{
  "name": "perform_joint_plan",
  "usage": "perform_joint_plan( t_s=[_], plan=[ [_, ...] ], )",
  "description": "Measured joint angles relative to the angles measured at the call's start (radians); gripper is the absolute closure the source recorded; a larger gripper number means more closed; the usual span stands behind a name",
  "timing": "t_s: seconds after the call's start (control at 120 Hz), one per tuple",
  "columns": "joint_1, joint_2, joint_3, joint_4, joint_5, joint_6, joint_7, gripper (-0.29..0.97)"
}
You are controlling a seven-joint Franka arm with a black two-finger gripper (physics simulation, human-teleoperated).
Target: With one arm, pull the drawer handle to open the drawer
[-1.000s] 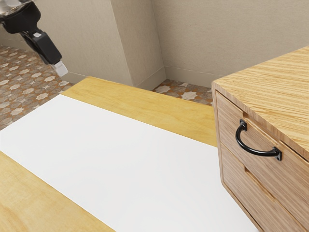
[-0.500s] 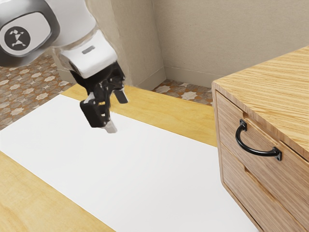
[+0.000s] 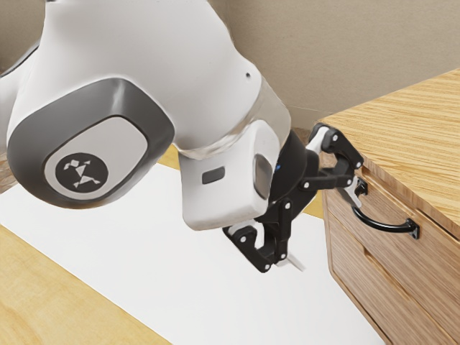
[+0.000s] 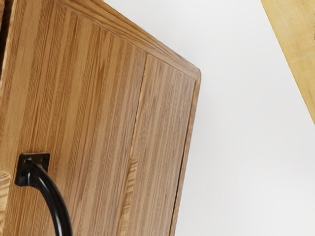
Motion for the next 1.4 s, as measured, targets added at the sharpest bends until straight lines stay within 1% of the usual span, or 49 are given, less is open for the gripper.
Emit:
perform_joint_plan(
  t_s=[0.117, 0.333, 0.483, 0.6, 0.692, 0.85, 0.975, 1.283, 1.333, 1.4],
  plan=[
    [-0.004, -0.063, 0.003, -0.080, -0.008, 0.039, 0.039, 0.03],
    [-0.001, -0.071, 0.001, -0.065, -0.012, 0.043, 0.092, 0.03],
    [-0.003, -0.129, 0.003, -0.063, -0.013, -0.087, 0.113, 0.02],
    [-0.013, -0.162, 0.001, -0.073, -0.010, -0.128, 0.129, 0.02],
    [-0.017, -0.169, -0.002, -0.094, -0.008, -0.091, 0.157, 0.03],
    [-0.010, -0.156, -0.033, -0.104, -0.014, -0.004, 0.181, 0.03],
    [-0.012, -0.129, -0.033, -0.117, -0.014, 0.044, 0.191, 0.03],
    [-0.013, -0.129, -0.032, -0.175, -0.021, 0.093, 0.177, 0.03],
    [-0.004, -0.128, -0.027, -0.176, -0.020, 0.097, 0.174, 0.03],
    [0.030, -0.113, -0.023, -0.176, -0.018, 0.105, 0.168, 0.03]
  ],
)
